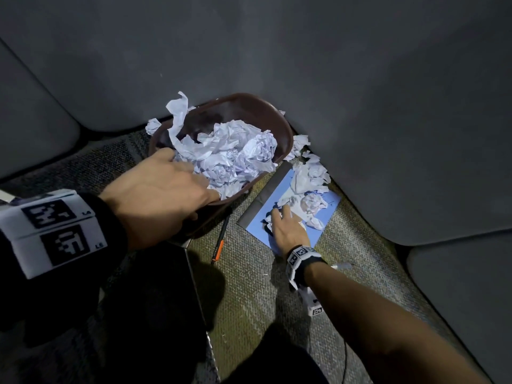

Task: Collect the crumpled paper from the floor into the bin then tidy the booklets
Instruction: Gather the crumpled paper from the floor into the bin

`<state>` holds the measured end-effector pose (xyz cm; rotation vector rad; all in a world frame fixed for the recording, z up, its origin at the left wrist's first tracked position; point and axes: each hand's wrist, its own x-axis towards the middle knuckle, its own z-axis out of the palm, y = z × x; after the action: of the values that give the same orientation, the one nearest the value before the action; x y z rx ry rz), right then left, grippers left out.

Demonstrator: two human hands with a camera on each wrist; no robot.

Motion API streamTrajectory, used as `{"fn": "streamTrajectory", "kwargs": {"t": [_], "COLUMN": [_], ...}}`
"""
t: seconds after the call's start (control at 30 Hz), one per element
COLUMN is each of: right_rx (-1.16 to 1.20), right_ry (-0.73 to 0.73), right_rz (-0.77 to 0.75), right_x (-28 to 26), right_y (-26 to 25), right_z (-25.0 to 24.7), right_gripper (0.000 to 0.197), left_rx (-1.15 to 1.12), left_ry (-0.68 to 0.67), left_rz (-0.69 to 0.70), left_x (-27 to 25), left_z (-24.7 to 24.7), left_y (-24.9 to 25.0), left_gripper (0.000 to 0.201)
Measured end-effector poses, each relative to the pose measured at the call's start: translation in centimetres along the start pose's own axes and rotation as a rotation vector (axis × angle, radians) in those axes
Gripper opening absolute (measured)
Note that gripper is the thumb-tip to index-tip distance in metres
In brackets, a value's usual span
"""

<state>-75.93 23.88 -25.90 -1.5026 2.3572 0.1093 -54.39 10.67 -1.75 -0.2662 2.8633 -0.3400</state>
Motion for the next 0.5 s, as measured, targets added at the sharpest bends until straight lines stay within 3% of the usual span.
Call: {"fn": "streamTrajectory", "kwargs": {"t": [0.07, 0.23, 0.3, 0.43, 0.5], "right_rx": [0.062, 0.127, 0.103, 0.096, 0.101], "right_ry": [0.002, 0.248, 0.279, 0.187, 0.161], "right_rz": [0.010, 0.202, 0.257, 0.299, 0.327], "right_x": [-0.1, -0.1, 0.6, 1.8, 2.0], "right_y": [1.0, 4.5, 6.1, 7.2, 6.6], "right_z": [-1.3, -5.5, -5.6, -2.6, -1.1], "right_gripper": [0.028, 0.011, 0.011, 0.037, 0.048], "left_rx": [-0.025, -0.111, -0.139, -0.160, -0.158], "left_ry": [0.023, -0.002, -0.012, 0.007, -0.010], "left_rz": [0.006, 0.031, 0.029, 0.025, 0.028], "left_x": [0.2, -0.3, -0.4, -0.3, -0.2], "left_z": [-0.2, 0.1, -0.1, 0.4, 0.5], "left_y": [-0.1, -0.5, -0.6, -0.3, -0.3], "left_gripper": [0.007, 0.013, 0.016, 0.019, 0.008]}}
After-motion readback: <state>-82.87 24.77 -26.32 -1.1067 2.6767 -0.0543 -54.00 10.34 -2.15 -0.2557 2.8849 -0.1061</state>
